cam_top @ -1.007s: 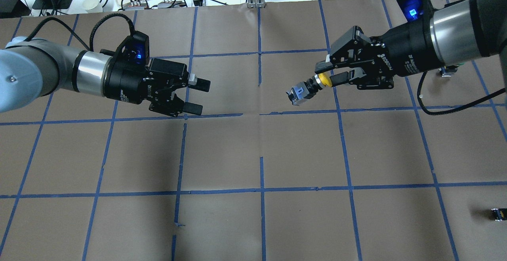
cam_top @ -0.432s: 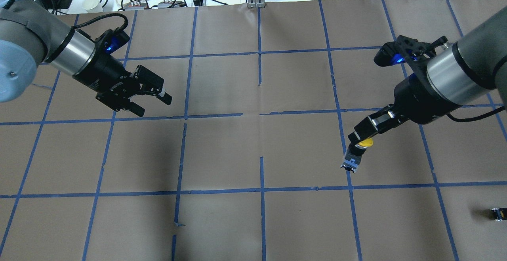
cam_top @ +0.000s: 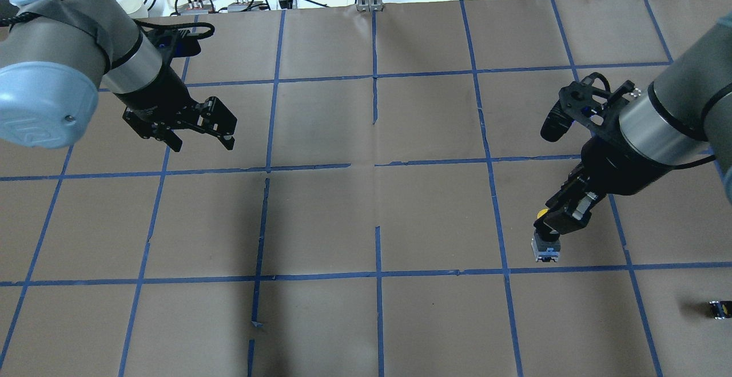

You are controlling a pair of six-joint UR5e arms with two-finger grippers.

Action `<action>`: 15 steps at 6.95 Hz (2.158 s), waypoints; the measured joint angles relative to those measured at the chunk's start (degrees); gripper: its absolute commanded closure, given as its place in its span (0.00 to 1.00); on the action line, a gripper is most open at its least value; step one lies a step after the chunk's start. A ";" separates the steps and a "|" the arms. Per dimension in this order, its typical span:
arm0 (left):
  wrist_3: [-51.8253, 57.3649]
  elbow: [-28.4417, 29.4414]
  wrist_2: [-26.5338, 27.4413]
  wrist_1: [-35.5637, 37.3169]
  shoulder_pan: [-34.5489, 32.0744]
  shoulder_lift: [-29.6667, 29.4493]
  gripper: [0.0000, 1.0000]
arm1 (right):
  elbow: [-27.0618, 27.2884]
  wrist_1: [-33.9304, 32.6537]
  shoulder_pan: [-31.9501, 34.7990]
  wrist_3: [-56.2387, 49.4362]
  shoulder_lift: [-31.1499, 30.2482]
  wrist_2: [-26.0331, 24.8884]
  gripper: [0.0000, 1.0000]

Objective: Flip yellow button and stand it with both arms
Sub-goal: 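Rotate the right gripper downward and lower the button toward the table, then set the button upright on its base and open the right gripper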

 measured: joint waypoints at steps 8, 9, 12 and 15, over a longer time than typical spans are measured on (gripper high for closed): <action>-15.36 2.77 -2.14 3.64 -5.85 -0.71 0.00 | 3.17 -7.48 -19.75 -57.17 3.85 -3.51 0.59; -16.41 2.86 -2.88 3.60 -5.96 -0.74 0.00 | 2.78 -9.42 -23.28 -65.26 6.72 -3.83 0.61; -16.43 4.82 -2.78 2.99 -6.49 -1.61 0.00 | -0.12 -14.29 -27.59 -88.48 14.92 -5.70 0.64; -16.30 6.55 -1.23 1.92 -6.77 -2.08 0.00 | -2.32 -18.46 -34.32 -104.82 21.58 -6.33 0.68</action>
